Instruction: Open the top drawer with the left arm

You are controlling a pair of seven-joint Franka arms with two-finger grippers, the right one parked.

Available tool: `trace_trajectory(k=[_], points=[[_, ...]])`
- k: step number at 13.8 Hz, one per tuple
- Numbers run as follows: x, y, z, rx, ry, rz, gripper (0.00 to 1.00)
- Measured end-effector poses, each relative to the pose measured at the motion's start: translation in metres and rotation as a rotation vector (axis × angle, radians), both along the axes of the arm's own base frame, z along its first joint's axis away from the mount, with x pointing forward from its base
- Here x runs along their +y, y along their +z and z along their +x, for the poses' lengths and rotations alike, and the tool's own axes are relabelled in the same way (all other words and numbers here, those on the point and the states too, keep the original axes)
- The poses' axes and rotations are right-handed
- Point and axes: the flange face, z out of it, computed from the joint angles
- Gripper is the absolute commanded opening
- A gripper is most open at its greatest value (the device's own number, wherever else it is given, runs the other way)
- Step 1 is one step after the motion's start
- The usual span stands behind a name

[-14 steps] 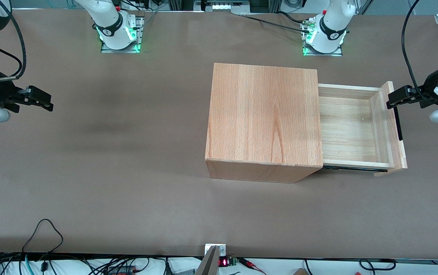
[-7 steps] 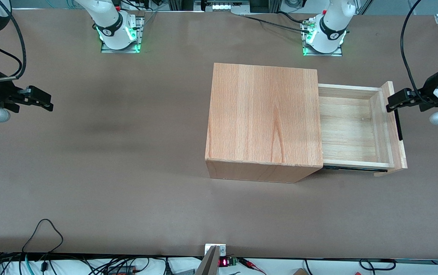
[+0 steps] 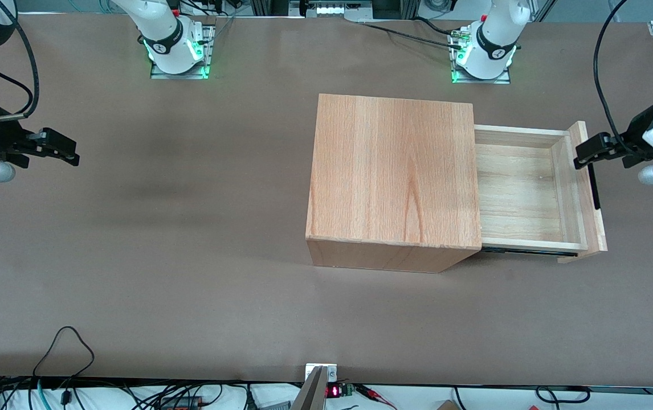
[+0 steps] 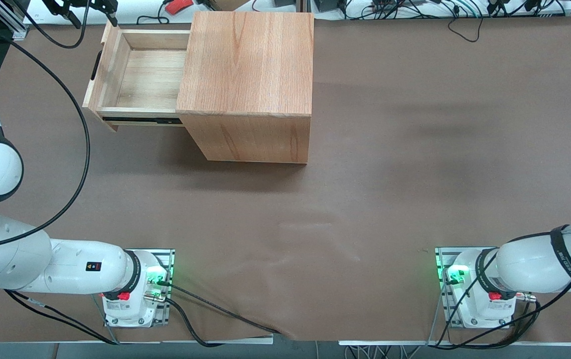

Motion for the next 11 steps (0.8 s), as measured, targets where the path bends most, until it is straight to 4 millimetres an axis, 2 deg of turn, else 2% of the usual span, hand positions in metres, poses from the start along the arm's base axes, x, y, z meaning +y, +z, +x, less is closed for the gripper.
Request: trace_trajectory(k=[11], points=[[0.0018,0.0022,-0.0019,-0.019,0.003,0.000,1.00]])
